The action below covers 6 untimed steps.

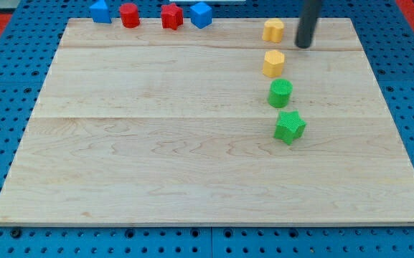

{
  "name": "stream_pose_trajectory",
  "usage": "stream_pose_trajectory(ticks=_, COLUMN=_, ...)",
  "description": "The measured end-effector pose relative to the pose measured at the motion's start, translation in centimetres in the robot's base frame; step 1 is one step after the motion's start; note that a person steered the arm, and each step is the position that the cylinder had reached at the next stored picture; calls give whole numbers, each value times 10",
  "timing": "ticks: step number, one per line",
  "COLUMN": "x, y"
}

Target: Push the yellow heart to diagonally right of red circle

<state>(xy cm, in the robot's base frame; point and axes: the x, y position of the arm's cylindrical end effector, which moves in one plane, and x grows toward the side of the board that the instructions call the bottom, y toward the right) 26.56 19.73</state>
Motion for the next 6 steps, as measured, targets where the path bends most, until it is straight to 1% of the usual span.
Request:
stream_pose_trajectory(ticks=1, x=-23, y=0)
stream_pose_trajectory(ticks=2, x=-43, y=-37)
stream_pose_trajectory(ticks=3, x=-38, y=-87)
stream_pose_trajectory(ticks=5, x=-34, y=-241)
stream_pose_trajectory(ticks=6, x=-29, y=-276)
